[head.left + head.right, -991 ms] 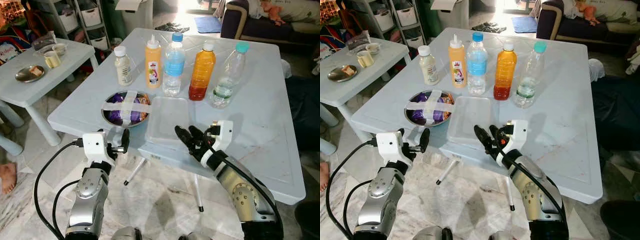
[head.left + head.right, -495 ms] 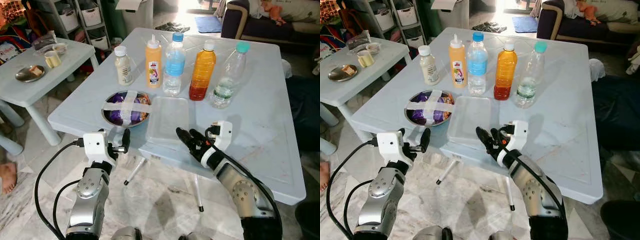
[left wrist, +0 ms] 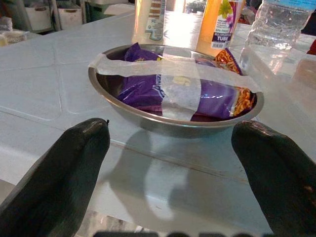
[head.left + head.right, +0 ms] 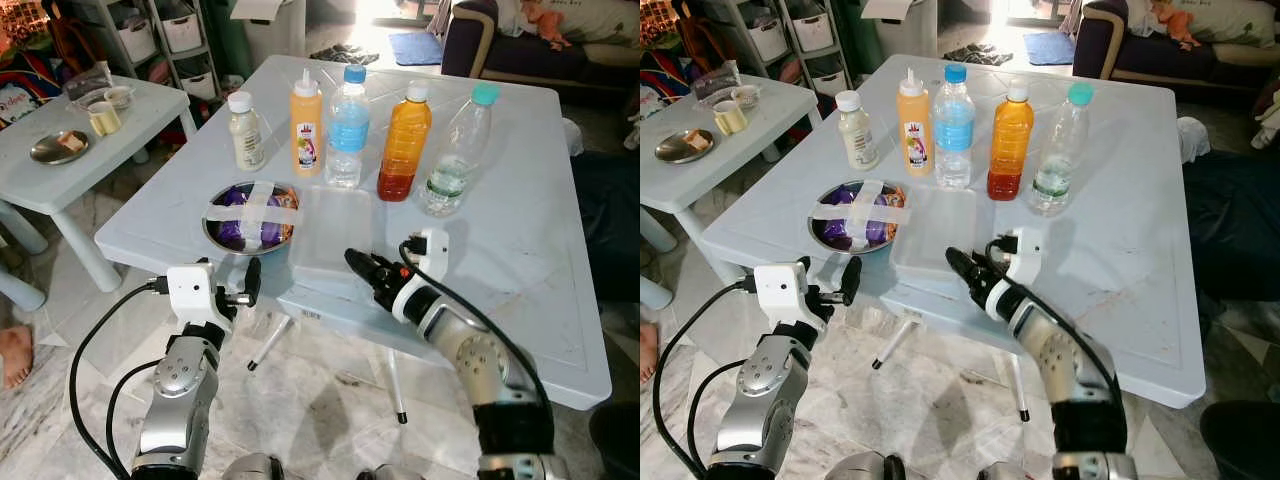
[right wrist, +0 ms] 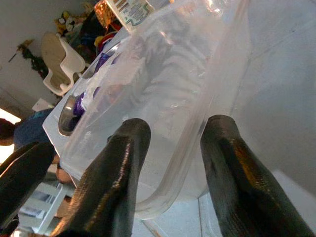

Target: Restocking fridge

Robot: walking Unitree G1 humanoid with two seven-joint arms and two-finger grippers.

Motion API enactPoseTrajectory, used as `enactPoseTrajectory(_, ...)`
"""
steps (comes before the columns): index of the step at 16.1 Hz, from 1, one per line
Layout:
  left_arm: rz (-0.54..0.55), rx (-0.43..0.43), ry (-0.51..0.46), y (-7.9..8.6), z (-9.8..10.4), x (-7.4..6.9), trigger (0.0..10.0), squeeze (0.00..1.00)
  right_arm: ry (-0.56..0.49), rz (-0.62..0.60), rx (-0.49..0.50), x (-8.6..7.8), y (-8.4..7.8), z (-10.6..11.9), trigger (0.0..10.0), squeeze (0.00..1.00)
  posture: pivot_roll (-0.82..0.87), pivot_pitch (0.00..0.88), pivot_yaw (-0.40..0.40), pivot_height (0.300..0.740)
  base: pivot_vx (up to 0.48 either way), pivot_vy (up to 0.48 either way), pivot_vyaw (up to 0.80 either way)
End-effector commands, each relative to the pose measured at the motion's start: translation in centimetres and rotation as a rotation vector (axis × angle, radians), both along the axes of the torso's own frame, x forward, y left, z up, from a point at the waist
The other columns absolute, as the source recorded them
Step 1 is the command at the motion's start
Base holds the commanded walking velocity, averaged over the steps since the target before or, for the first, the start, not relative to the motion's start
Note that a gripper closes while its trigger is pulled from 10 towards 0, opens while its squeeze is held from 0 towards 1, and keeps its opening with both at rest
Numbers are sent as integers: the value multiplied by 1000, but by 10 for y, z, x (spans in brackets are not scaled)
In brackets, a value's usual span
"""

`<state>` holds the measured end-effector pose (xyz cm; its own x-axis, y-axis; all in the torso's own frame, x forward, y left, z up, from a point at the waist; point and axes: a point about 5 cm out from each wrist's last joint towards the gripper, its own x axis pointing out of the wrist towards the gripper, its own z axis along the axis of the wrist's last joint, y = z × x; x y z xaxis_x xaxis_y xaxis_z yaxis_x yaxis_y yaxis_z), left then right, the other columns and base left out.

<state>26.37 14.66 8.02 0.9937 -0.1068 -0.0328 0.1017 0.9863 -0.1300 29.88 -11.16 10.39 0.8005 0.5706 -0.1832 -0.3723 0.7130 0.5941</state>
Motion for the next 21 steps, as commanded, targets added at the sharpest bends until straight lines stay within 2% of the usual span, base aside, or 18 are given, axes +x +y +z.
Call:
enactPoseTrajectory(1, 9, 7, 1, 1, 1, -2, 10000, 0, 33, 15, -7, 1, 2, -3, 0, 0, -60, 53, 40, 740, 0, 0, 0)
enactPoseTrajectory(5, 7, 5, 2, 0, 0, -2, 10000, 0, 74, 2, -19, 1, -3, -9, 0, 0, -65, 57, 40, 740, 0, 0, 0)
enactPoseTrajectory(8, 18, -3, 9, 2, 0, -2, 10000, 0, 54, -33, 28, 3, -4, 3, 0, 0, -65, 58, 42, 740, 0, 0, 0)
enactPoseTrajectory(13, 57, -16, 49, 10, -4, -4, 10000, 0, -83, -161, 70, -2, -3, 37, 0, 0, -58, 63, 35, 740, 0, 0, 0)
enactPoseTrajectory(15, 41, -21, 64, 4, -6, -4, 10000, 0, -265, -118, 7, -12, 4, 58, 0, 0, -65, 62, 38, 740, 0, 0, 0)
enactPoseTrajectory(20, 35, -12, 72, 3, -7, 0, 10000, 0, -304, -151, -42, -12, 0, 57, 0, 0, -69, 51, 41, 740, -155, 0, 0)
enactPoseTrajectory(21, 40, -10, 71, 4, -6, 0, 10000, 0, -310, -142, -60, -13, -1, 53, 784, 0, -64, 48, 35, 740, -266, 0, 0)
